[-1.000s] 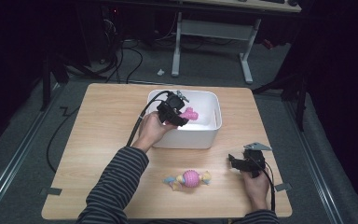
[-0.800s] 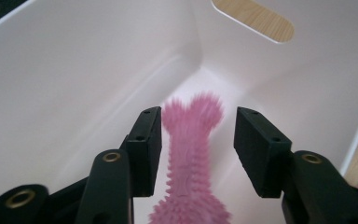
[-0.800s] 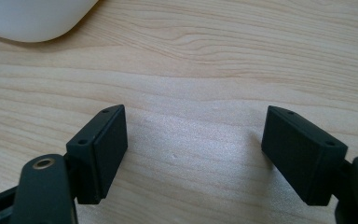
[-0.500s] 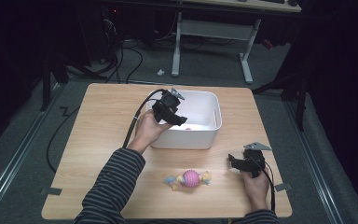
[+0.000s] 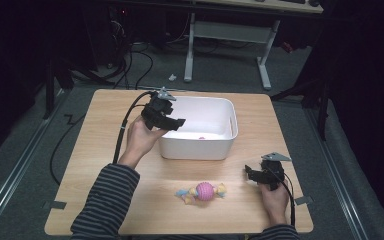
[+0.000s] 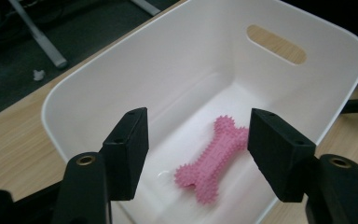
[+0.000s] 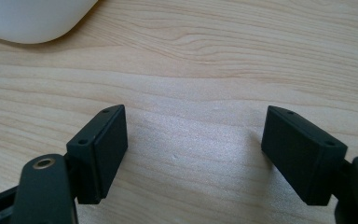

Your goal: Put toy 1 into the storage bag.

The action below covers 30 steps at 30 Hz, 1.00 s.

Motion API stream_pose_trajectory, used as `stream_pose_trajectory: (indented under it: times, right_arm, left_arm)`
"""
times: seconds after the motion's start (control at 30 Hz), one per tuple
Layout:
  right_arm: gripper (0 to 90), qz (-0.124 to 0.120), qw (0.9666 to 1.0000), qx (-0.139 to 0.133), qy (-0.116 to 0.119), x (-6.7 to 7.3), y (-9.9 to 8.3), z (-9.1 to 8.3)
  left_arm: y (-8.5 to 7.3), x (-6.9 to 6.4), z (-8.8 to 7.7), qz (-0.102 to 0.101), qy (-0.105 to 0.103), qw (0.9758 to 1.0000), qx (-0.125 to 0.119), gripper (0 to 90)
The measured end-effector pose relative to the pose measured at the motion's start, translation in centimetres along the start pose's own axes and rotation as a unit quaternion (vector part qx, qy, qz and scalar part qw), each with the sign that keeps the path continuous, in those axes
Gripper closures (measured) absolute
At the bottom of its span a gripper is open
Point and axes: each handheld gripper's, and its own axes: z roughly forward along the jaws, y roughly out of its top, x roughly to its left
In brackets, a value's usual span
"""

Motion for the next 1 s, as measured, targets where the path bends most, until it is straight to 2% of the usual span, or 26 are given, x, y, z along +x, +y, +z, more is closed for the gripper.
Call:
stream_pose_trajectory:
  times: [0.2, 0.37, 0.67, 1.0]
  right_arm:
    - [22.6, 0.0, 1.0, 0.0, 0.0, 0.0, 0.0, 0.0]
    - [22.6, 0.002, 1.0, 0.0, 0.0, 0.0, 0.0, 0.0]
    - [22.6, 0.0, 1.0, 0.0, 0.0, 0.0, 0.0, 0.0]
    - [22.6, 0.002, 1.0, 0.0, 0.0, 0.0, 0.0, 0.0]
  left_arm:
    - [-0.9, 0.4, -1.5, -0.001, 0.01, 0.9999, -0.01, 38.5]
    - [-1.9, 1.0, -2.7, -0.017, 0.009, 0.9996, -0.019, 39.0]
    - [-3.4, 1.8, -4.4, -0.031, 0.018, 0.9988, -0.033, 39.3]
    - [-5.8, 2.7, -5.8, -0.05, 0.033, 0.9976, -0.036, 38.8]
